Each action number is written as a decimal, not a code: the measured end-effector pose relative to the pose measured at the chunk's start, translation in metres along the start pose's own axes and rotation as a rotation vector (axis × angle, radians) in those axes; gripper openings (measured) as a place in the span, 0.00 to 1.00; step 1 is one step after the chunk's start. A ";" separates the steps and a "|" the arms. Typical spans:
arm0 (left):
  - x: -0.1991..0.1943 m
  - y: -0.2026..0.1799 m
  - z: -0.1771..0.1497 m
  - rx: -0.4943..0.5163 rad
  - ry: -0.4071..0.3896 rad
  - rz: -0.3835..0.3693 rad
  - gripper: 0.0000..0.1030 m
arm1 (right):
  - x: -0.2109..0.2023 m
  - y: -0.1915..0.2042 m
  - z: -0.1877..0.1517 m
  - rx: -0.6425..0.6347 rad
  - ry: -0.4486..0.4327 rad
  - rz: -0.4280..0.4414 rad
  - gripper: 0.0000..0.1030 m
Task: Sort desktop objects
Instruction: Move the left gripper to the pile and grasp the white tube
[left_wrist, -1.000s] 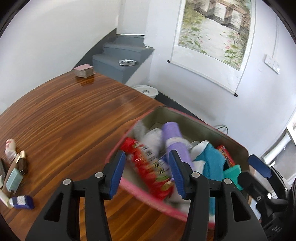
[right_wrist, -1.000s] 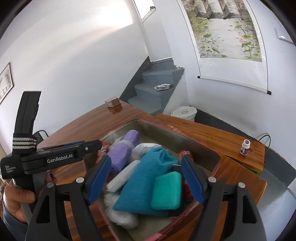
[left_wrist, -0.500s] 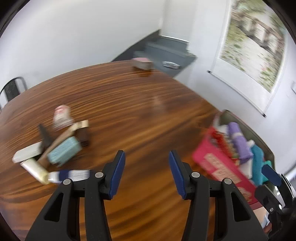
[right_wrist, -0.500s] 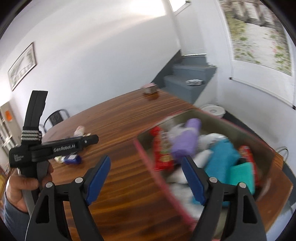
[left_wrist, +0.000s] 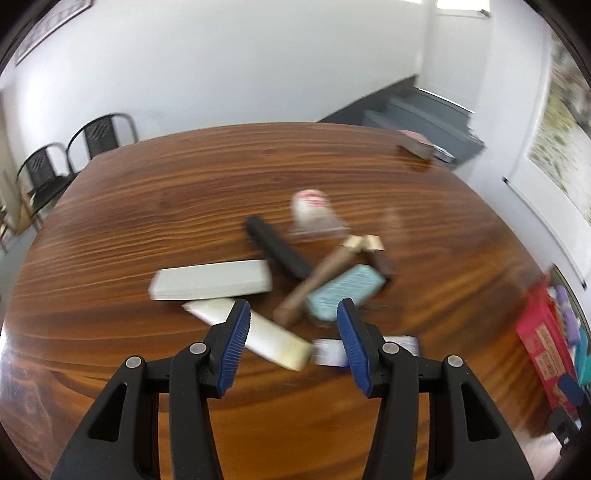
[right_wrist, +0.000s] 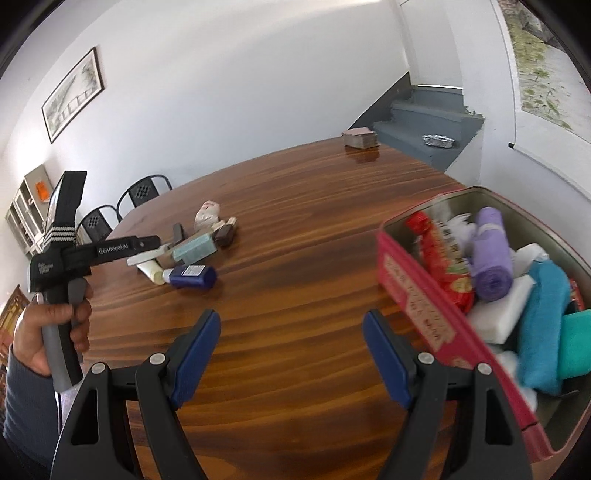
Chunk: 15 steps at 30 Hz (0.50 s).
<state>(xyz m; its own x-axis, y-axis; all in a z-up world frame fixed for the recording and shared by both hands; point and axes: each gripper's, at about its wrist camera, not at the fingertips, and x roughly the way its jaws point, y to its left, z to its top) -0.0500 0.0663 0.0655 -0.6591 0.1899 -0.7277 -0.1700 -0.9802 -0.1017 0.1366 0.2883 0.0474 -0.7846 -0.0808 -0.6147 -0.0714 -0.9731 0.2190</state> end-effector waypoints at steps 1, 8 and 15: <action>0.003 0.009 0.001 -0.019 0.005 0.006 0.51 | 0.002 0.002 0.000 -0.001 0.005 0.002 0.80; 0.021 0.064 0.009 -0.111 0.010 0.053 0.51 | 0.014 0.019 0.000 -0.018 0.028 0.005 0.80; 0.037 0.076 0.000 -0.148 0.078 0.032 0.51 | 0.021 0.031 0.002 -0.034 0.039 0.021 0.80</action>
<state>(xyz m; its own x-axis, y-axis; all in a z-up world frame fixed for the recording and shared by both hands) -0.0876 -0.0008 0.0308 -0.6025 0.1588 -0.7821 -0.0362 -0.9844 -0.1720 0.1165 0.2571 0.0424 -0.7612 -0.1093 -0.6393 -0.0335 -0.9778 0.2071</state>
